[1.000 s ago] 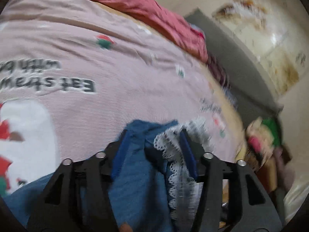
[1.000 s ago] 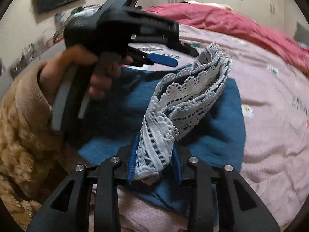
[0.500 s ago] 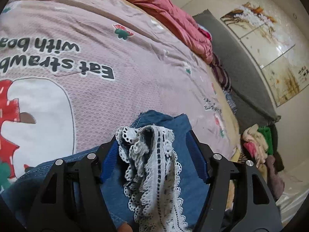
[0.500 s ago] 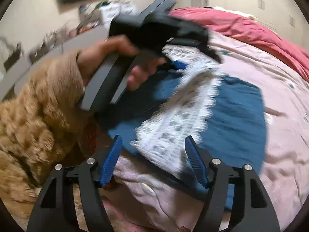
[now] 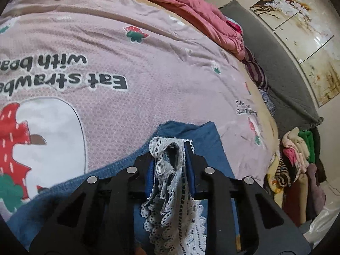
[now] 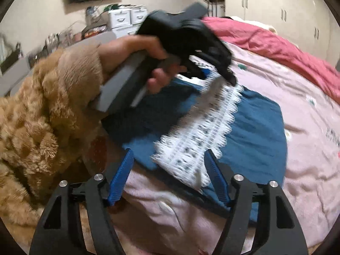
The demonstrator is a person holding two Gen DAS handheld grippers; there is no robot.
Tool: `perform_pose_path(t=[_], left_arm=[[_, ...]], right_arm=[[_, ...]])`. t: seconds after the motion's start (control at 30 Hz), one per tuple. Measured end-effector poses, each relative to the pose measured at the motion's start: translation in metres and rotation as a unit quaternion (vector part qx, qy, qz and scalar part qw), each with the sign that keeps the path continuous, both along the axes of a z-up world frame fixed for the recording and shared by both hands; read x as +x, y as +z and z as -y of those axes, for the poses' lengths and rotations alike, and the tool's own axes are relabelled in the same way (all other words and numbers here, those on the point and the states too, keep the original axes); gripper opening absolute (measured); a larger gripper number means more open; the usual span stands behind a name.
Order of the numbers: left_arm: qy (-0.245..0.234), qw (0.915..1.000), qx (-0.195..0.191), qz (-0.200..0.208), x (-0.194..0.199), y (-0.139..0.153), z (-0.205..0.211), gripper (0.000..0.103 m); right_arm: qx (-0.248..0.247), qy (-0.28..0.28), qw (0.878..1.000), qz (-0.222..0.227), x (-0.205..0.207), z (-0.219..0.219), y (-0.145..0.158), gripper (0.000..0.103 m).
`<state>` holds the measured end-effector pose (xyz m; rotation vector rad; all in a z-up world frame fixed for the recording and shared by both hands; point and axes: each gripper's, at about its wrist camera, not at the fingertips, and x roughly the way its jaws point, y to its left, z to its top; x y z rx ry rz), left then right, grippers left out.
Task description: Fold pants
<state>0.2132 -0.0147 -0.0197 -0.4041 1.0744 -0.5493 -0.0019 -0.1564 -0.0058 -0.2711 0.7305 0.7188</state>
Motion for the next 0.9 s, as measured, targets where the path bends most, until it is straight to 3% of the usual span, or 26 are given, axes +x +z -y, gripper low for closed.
perform_pose_path(t=[0.1,0.33,0.4,0.5,0.7,0.83,0.9], left_arm=[[0.000,0.9998,0.011,-0.014,0.006,-0.008,0.002,0.017],[-0.005,0.9997,0.015,-0.016,0.007,-0.012,0.000,0.017],[-0.005,0.9997,0.017,-0.015,0.008,-0.012,0.001,0.017],[-0.009,0.9997,0.021,-0.013,0.007,-0.010,0.003,0.015],[-0.002,0.9994,0.029,0.020,-0.006,0.006,0.002,0.014],[0.017,0.9986,0.044,0.023,-0.014,0.000,-0.008,0.014],[0.024,0.9992,0.031,0.009,-0.012,-0.010,-0.014,0.014]], right_arm=[[-0.036,0.000,0.999,0.026,0.006,-0.023,-0.009,0.047],[-0.124,-0.021,0.990,0.063,0.017,-0.051,-0.035,0.047],[-0.117,-0.023,0.991,0.059,0.021,-0.049,-0.033,0.029],[-0.095,-0.010,0.995,0.040,0.029,-0.038,-0.024,0.018],[0.001,0.018,1.000,0.021,0.028,-0.006,0.020,0.018],[-0.012,0.053,0.999,0.007,0.033,-0.021,0.005,0.018],[-0.034,0.060,0.998,-0.013,0.038,-0.035,-0.013,0.023]])
